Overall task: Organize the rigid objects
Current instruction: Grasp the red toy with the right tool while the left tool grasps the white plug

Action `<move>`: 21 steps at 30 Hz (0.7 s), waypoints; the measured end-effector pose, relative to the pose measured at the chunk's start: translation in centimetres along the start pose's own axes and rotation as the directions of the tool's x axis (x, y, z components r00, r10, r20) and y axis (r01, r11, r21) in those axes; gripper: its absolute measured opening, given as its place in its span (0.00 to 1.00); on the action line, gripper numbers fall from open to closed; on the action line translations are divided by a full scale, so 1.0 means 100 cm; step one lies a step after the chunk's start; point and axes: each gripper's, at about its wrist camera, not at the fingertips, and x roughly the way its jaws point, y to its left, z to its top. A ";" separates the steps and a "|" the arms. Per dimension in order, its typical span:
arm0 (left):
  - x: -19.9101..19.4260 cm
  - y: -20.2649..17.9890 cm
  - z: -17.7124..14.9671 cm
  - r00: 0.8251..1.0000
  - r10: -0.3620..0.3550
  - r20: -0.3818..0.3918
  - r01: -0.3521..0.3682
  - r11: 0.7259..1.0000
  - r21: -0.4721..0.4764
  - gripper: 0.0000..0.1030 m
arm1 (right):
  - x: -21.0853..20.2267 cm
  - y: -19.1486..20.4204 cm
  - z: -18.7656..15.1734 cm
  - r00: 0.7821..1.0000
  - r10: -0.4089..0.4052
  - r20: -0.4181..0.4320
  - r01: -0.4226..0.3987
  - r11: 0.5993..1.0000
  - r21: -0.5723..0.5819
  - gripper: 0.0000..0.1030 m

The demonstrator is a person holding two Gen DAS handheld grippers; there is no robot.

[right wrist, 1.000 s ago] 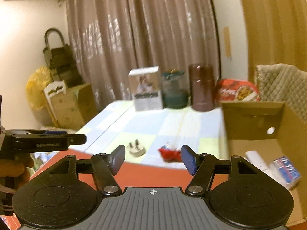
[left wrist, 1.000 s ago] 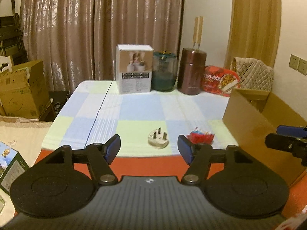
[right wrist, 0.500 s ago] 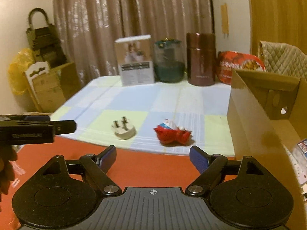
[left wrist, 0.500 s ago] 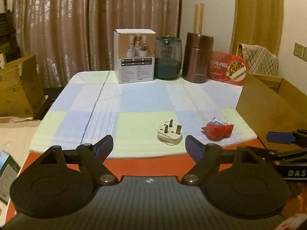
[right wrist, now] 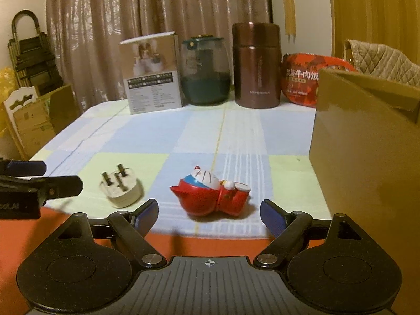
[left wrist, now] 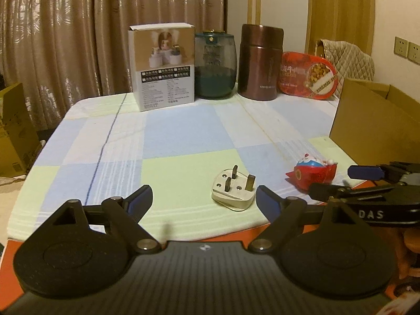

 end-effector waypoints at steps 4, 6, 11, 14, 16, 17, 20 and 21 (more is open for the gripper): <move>0.012 0.002 0.000 1.000 -0.015 -0.006 0.016 1.000 0.019 0.81 | 0.014 -0.004 0.001 1.000 -0.013 -0.007 0.013 1.000 0.011 0.80; 0.018 0.004 -0.001 1.000 -0.019 -0.017 0.019 1.000 0.015 0.81 | 0.021 -0.004 0.002 1.000 -0.022 -0.016 0.022 1.000 0.007 0.80; 0.027 0.008 -0.004 0.999 -0.031 -0.033 0.031 1.000 0.001 0.81 | 0.027 -0.006 0.002 1.000 -0.018 -0.005 0.018 1.000 0.016 0.78; 0.030 0.007 -0.005 0.999 -0.039 -0.034 0.039 0.999 0.005 0.81 | 0.029 -0.005 0.004 1.000 -0.008 -0.002 0.008 1.000 0.017 0.69; 0.032 0.005 -0.006 0.998 -0.045 -0.036 0.045 0.999 0.013 0.81 | 0.031 -0.004 0.005 1.000 -0.007 -0.007 0.007 1.000 0.010 0.62; 0.034 0.003 -0.006 0.998 -0.047 -0.037 0.048 0.999 0.020 0.81 | 0.030 -0.004 0.005 1.000 -0.012 -0.006 0.012 1.000 0.011 0.62; 0.038 -0.003 -0.007 0.998 -0.052 -0.035 0.054 0.998 0.043 0.81 | 0.028 -0.007 0.004 1.000 -0.022 -0.001 0.022 0.999 0.023 0.62; 0.040 -0.004 -0.007 0.998 -0.056 -0.033 0.057 0.997 0.049 0.81 | 0.026 -0.008 0.004 1.000 -0.028 0.003 0.028 0.999 0.027 0.62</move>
